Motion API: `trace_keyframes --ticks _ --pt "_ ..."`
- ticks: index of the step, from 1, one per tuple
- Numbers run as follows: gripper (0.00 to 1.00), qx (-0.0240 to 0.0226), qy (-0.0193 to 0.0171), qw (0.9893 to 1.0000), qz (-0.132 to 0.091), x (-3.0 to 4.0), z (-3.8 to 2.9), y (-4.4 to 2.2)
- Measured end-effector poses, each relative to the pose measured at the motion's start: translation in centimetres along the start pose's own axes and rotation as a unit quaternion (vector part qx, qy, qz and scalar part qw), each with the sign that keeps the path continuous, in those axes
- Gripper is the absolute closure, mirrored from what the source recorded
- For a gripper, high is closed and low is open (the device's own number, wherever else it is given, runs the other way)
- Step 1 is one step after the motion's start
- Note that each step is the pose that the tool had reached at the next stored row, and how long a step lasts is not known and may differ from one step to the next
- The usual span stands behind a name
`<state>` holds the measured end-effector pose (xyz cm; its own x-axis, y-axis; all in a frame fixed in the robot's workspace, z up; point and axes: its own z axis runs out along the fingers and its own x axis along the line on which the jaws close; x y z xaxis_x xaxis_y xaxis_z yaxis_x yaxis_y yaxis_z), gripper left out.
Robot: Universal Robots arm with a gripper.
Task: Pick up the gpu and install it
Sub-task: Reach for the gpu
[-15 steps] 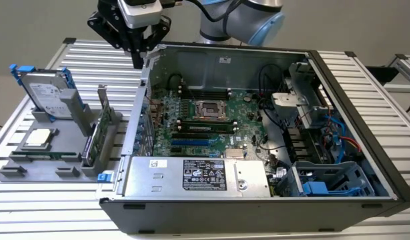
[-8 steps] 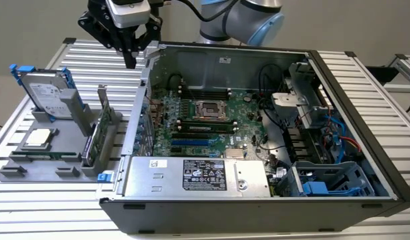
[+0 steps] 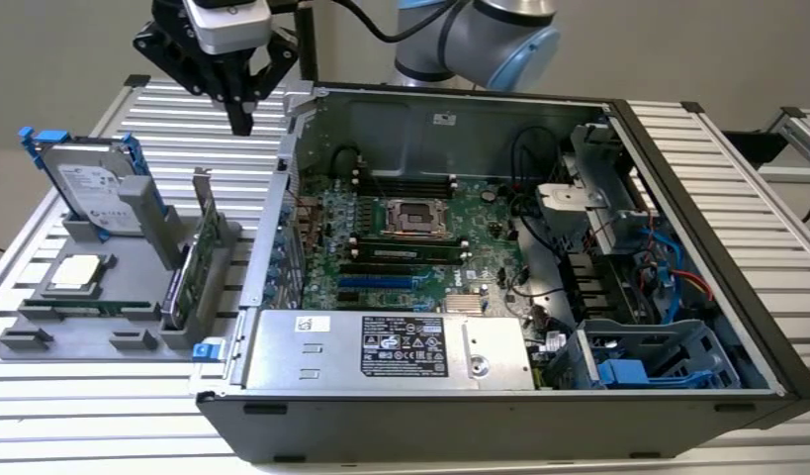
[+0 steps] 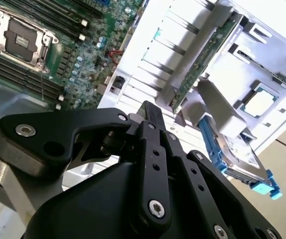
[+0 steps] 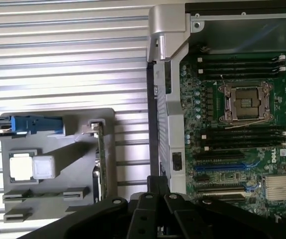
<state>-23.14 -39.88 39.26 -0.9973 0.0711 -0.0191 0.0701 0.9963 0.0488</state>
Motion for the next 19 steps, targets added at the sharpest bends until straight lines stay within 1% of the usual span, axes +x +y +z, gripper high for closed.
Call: trace_keyframes --ticks 19 --pt "1.0 0.0 0.0002 1.0 0.0 3.19 -0.04 -0.22"
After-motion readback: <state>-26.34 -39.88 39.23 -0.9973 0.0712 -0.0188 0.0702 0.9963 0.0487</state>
